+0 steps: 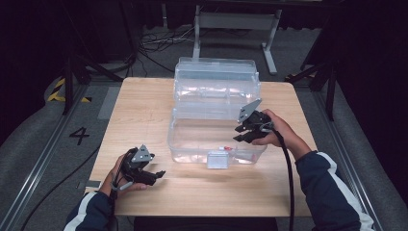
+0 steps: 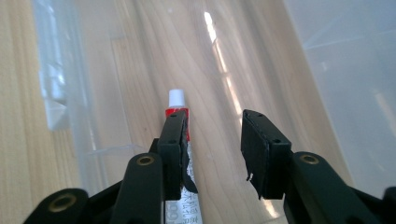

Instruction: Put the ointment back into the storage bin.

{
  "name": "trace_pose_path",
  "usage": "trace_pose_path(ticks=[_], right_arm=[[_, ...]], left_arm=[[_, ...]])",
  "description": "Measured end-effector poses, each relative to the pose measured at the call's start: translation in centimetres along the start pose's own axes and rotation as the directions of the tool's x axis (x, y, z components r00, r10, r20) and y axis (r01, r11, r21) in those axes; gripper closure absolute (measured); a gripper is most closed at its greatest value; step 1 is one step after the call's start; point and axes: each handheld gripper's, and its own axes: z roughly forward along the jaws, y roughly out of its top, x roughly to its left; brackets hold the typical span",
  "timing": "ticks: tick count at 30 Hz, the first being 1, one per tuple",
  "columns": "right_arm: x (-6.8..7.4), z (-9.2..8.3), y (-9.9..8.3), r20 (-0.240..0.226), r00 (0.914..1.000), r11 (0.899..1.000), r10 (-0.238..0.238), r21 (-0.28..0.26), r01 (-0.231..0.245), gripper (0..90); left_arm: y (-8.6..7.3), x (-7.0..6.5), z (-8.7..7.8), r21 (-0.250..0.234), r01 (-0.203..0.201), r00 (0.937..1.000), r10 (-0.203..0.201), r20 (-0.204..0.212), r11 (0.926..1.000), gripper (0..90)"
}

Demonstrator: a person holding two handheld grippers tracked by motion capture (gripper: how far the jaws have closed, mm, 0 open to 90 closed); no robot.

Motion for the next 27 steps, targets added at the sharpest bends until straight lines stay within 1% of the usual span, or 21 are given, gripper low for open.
trace_pose_path(ticks=[2,3,4,6,8,9,12,13,14,15,16,17,18,19,20,21,22,23,25,27], right_arm=[[0.1,-0.8,-0.3,0.031,0.9994,0.999,0.014,-0.05,-0.013,61.1],[0.2,-1.4,-0.5,0.039,0.9992,0.996,0.006,-0.088,-0.003,60.9],[0.3,-1.7,-0.7,0.045,0.999,0.993,0.009,-0.115,-0.004,60.3],[0.2,-2.5,-1.0,0.054,0.9983,0.985,0.021,-0.172,-0.012,58.7],[0.3,-3.3,-1.5,0.075,0.9966,0.979,0.032,-0.204,-0.016,56.6],[0.3,-3.6,-1.6,0.084,0.996,0.978,0.032,-0.21,-0.014,56.6],[0.2,-4.7,-2.0,0.109,0.993,0.968,0.046,-0.251,-0.017,55.3],[0.1,-5.0,-2.0,0.107,0.9928,0.965,0.054,-0.261,-0.025,54.9],[0.0,-5.3,-2.1,0.11,0.9923,0.963,0.055,-0.269,-0.024,54.3],[-0.1,-5.6,-2.2,0.124,0.9906,0.959,0.059,-0.283,-0.022,53.8],[-0.3,-6.1,-2.3,0.131,0.9889,0.954,0.07,-0.297,-0.029,52.6],[-0.4,-6.4,-2.3,0.14,0.9873,0.951,0.075,-0.308,-0.028,51.9],[-0.5,-6.7,-2.3,0.147,0.986,0.949,0.078,-0.314,-0.029,51.9],[-0.7,-7.2,-2.3,0.158,0.9836,0.944,0.087,-0.328,-0.031,51.9],[-0.8,-7.5,-2.2,0.168,0.9817,0.942,0.09,-0.335,-0.03,51.4],[-1.0,-7.8,-2.2,0.175,0.9798,0.937,0.097,-0.347,-0.031,51.0],[-1.3,-8.3,-2.0,0.185,0.9776,0.936,0.102,-0.35,-0.031,50.3],[-1.6,-8.7,-1.8,0.199,0.9739,0.934,0.108,-0.356,-0.031,50.2],[-2.1,-9.3,-1.4,0.202,0.9721,0.926,0.118,-0.377,-0.034,50.0],[-2.6,-9.5,-0.9,0.226,0.9674,0.929,0.114,-0.37,-0.023,49.5]], left_arm=[[0.6,-0.1,-0.6,-0.036,0.005,0.9999,-0.005,-0.012,0.9993,25.2],[0.8,-0.2,-0.9,-0.047,0.002,0.9998,-0.003,-0.019,0.9989,26.3],[1.1,-0.4,-1.3,-0.065,-0.005,0.9994,0.003,-0.035,0.9979,26.7],[1.8,-0.7,-2.1,-0.108,-0.011,0.9988,0.005,-0.049,0.9941,27.5],[2.4,-1.0,-2.5,-0.13,-0.015,0.998,0.006,-0.063,0.9914,28.1],[2.8,-1.1,-2.7,-0.148,-0.02,0.998,0.011,-0.062,0.9888,28.1],[3.8,-1.4,-3.3,-0.179,-0.03,0.9982,0.02,-0.057,0.9835,27.9],[4.1,-1.5,-3.4,-0.184,-0.034,0.9984,0.025,-0.051,0.9823,27.9],[4.5,-1.7,-3.5,-0.193,-0.046,0.998,0.037,-0.052,0.9802,27.9],[5.0,-1.9,-3.6,-0.201,-0.058,0.9973,0.047,-0.057,0.9779,27.9],[5.4,-2.0,-3.6,-0.206,-0.07,0.9968,0.061,-0.053,0.976,27.9],[5.8,-2.1,-3.6,-0.209,-0.075,0.9966,0.066,-0.049,0.9751,27.9],[6.4,-2.4,-3.5,-0.213,-0.087,0.9957,0.079,-0.048,0.9731,27.9],[6.7,-2.5,-3.4,-0.213,-0.098,0.9947,0.09,-0.049,0.972,27.9],[7.2,-2.7,-3.2,-0.215,-0.109,0.9939,0.103,-0.039,0.9705,27.9],[7.8,-2.8,-2.9,-0.215,-0.125,0.9921,0.123,-0.022,0.9686,28.3],[8.3,-3.0,-2.6,-0.203,-0.149,0.9887,0.148,-0.021,0.9676,31.1],[8.7,-3.2,-2.3,-0.195,-0.16,0.987,0.16,-0.018,0.9676,34.0],[9.4,-3.2,-1.5,-0.188,-0.17,0.9845,0.175,0.011,0.9674,36.1],[9.9,-3.3,-0.9,-0.172,-0.171,0.9841,0.177,0.018,0.9701,37.1]])
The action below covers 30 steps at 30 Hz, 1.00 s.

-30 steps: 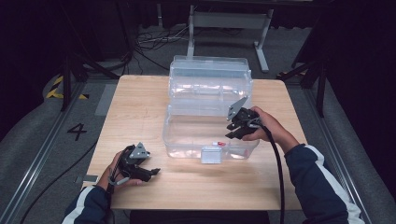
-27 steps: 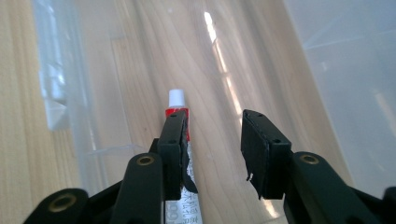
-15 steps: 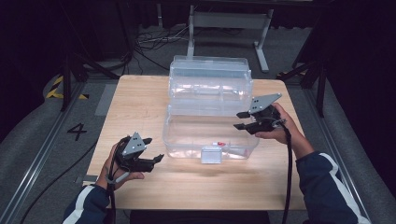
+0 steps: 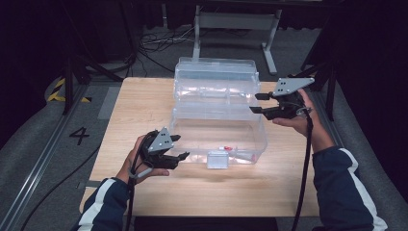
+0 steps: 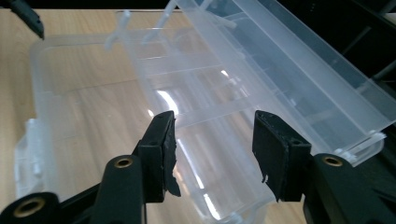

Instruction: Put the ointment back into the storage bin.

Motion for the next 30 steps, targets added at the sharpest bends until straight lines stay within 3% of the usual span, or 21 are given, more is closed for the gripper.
trace_pose_path(ticks=[8,18,21,23,25,26,27,28,30], right_arm=[[-0.9,2.2,1.4,0.004,0.9999,0.998,-0.013,0.06,0.013,47.0],[-2.1,4.5,3.2,0.016,0.9998,0.997,-0.015,0.074,0.013,46.7],[-2.7,5.6,3.2,0.017,0.9999,0.995,0.004,0.095,-0.005,47.1],[-3.0,6.1,3.1,0.018,0.9998,0.994,0.005,0.109,-0.007,47.4],[-3.3,6.6,3.0,0.016,0.9997,0.992,0.019,0.124,-0.021,48.2],[-3.4,6.9,2.9,0.02,0.9997,0.992,0.018,0.127,-0.02,49.7],[-3.5,7.2,2.9,0.025,0.9995,0.99,0.016,0.138,-0.02,50.2],[-3.6,7.4,2.8,0.03,0.9995,0.988,0.013,0.151,-0.017,52.0],[-3.6,7.5,2.7,0.022,0.9997,0.987,0.009,0.163,-0.012,54.1]], left_arm=[[0.1,0.2,2.2,0.091,-0.035,0.9993,0.033,0.019,0.9953,42.0],[0.0,1.2,4.2,0.161,-0.039,0.9957,0.025,0.09,0.9862,47.5],[0.1,1.4,4.6,0.188,-0.059,0.9935,0.039,0.107,0.9804,52.4],[0.2,1.3,4.7,0.213,-0.099,0.9899,0.074,0.121,0.9721,56.3],[0.4,1.3,4.7,0.219,-0.115,0.9873,0.087,0.133,0.9688,59.1],[0.4,1.2,4.7,0.227,-0.136,0.9822,0.101,0.158,0.9643,63.8],[0.4,1.0,4.8,0.247,-0.16,0.9795,0.122,0.16,0.9557,72.1],[0.5,0.9,4.9,0.266,-0.179,0.9774,0.141,0.158,0.9472,74.8],[0.5,0.9,5.0,0.269,-0.173,0.9779,0.133,0.162,0.9474,74.4]])
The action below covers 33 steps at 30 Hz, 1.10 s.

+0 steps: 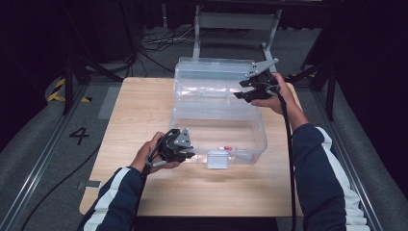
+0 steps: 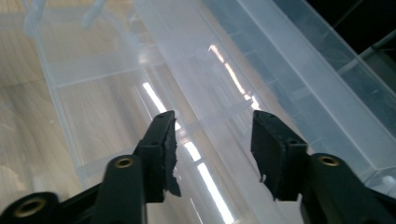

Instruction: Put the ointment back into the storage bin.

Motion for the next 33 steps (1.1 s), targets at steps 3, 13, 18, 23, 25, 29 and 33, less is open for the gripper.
trace_pose_path(ticks=[3,13,18,23,25,29,33], right_arm=[[-0.1,0.2,0.0,0.018,0.9997,0.999,-0.018,0.027,0.018,60.3],[-0.5,1.4,1.0,-0.013,0.9994,0.993,-0.031,0.111,0.032,70.1],[-0.6,1.6,1.1,-0.021,0.9983,0.992,-0.055,0.11,0.057,71.8],[-0.8,1.6,1.2,-0.044,0.9972,0.991,-0.061,0.116,0.066,73.9],[-1.1,1.7,1.3,-0.061,0.9958,0.989,-0.069,0.125,0.077,74.9],[-1.1,1.9,1.9,-0.075,0.9897,0.979,-0.122,0.153,0.132,78.1],[-1.1,1.9,2.0,-0.087,0.9877,0.977,-0.13,0.158,0.142,79.6]], left_arm=[[0.1,0.3,0.0,0.008,0.011,0.9997,-0.011,0.023,0.9999,75.4],[0.3,0.1,0.2,0.04,0.013,0.9998,-0.013,0.014,0.9991,74.7],[0.2,0.1,0.2,0.029,0.017,0.9998,-0.017,0.009,0.9994,74.4],[0.2,0.1,0.2,0.025,0.02,0.9997,-0.02,0.01,0.9995,74.4],[0.2,0.1,0.2,0.018,0.027,0.9996,-0.027,0.011,0.9995,74.4],[0.1,0.1,0.2,0.017,0.026,0.9996,-0.026,0.012,0.9995,74.4],[0.1,0.1,0.2,0.014,0.027,0.9996,-0.027,0.011,0.9995,74.3]])
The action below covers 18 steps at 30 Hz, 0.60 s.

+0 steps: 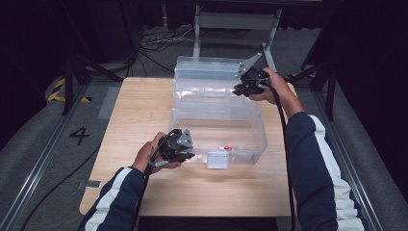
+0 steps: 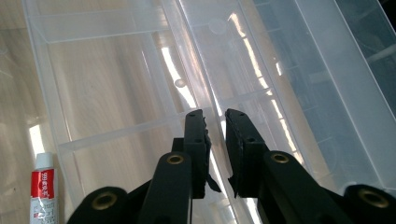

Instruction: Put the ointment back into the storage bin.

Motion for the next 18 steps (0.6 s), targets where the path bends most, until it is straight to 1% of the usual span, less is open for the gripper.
trace_pose_path(ticks=[2,6,9,12,15,16,18], right_arm=[[-0.1,0.0,0.0,-0.011,0.9999,1.0,0.001,-0.005,-0.001,80.0],[-0.1,0.0,0.0,-0.019,0.9998,1.0,-0.005,-0.007,0.004,81.7],[0.0,0.0,0.1,-0.022,0.9995,1.0,-0.024,-0.003,0.024,83.1],[0.0,0.0,0.5,-0.025,0.9991,0.999,-0.033,0.015,0.034,83.8],[0.1,0.0,0.7,-0.03,0.999,0.999,-0.033,0.03,0.034,84.4],[0.2,-0.1,1.0,-0.03,0.9984,0.997,-0.047,0.052,0.049,85.0],[0.4,-0.1,1.3,-0.024,0.9977,0.995,-0.063,0.074,0.064,85.1]], left_arm=[[0.0,0.0,0.0,-0.002,0.001,1.0,-0.001,0.0,1.0,74.3],[-0.1,0.0,0.0,-0.008,0.008,1.0,-0.008,0.001,0.9999,74.2],[-0.1,0.0,0.0,-0.016,0.019,0.9998,-0.019,0.003,0.9997,74.1],[-0.1,0.0,0.0,-0.017,0.025,0.9997,-0.025,0.003,0.9995,74.1],[-0.1,0.0,0.0,-0.018,0.021,0.9998,-0.021,0.002,0.9996,74.3],[-0.1,0.0,0.0,-0.018,0.02,0.9998,-0.02,0.003,0.9996,74.3],[-0.1,0.0,0.0,-0.018,0.021,0.9998,-0.021,0.002,0.9996,74.2]])
